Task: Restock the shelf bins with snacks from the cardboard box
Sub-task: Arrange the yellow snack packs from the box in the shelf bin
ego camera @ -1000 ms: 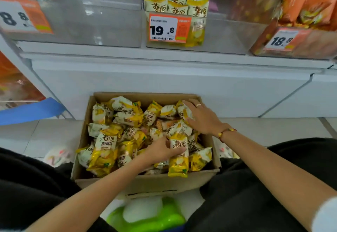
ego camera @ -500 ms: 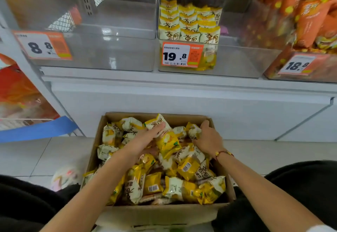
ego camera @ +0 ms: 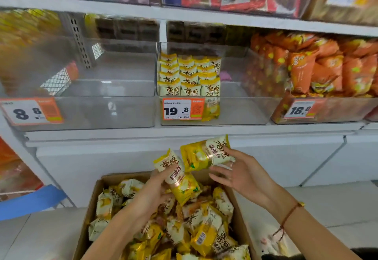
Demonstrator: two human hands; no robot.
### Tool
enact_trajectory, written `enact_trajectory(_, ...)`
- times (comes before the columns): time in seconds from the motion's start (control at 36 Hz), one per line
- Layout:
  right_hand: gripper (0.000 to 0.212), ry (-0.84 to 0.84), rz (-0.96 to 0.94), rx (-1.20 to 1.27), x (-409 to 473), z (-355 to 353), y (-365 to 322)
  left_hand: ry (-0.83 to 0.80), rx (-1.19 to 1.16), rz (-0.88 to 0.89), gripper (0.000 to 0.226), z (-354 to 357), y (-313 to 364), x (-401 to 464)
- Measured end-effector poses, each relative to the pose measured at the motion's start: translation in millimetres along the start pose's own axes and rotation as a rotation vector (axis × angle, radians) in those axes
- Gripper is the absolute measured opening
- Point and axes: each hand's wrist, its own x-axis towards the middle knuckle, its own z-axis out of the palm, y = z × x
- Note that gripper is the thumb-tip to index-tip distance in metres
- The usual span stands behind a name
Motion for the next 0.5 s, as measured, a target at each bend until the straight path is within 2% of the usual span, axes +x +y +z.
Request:
enact_trajectory(0.08, 0.046, 0.025, -0.032, -0.029, -11.2, 11.1, -14.5, -0.003, 0.021, 0.094, 0.035, 17.0, 17.9, -4.9)
enact_trajectory(0.14, 0.035, 0.051, -0.068, -0.084, -16.4, 19.8, -24.4, -0.020, 0.072, 0.178, 0.023, 30.5, 32.2, -11.7)
enact_trajectory(0.17, 0.035, 0.058, -0.102, -0.120, -18.4, 24.1, -29.9, -0.024, 0.093, 0.219, 0.014, 35.3, 38.5, -14.3)
enact_trajectory(0.22, 0.034, 0.065, -0.180, -0.193, -20.7, 31.2, -43.1, -0.030, 0.115, 0.284, 0.011, 45.3, 54.1, -16.3)
enact_trajectory(0.42, 0.045, 0.041, -0.407, -0.318, -28.9, 39.3, -116.3, 0.007, 0.244, 0.607, 0.039, 73.4, 121.6, -8.8)
enact_trajectory(0.5, 0.045, 0.048, -0.473, -0.292, -29.4, 37.6, -144.7, -0.004, 0.316, 0.681, 0.046, 79.2, 144.1, -6.7)
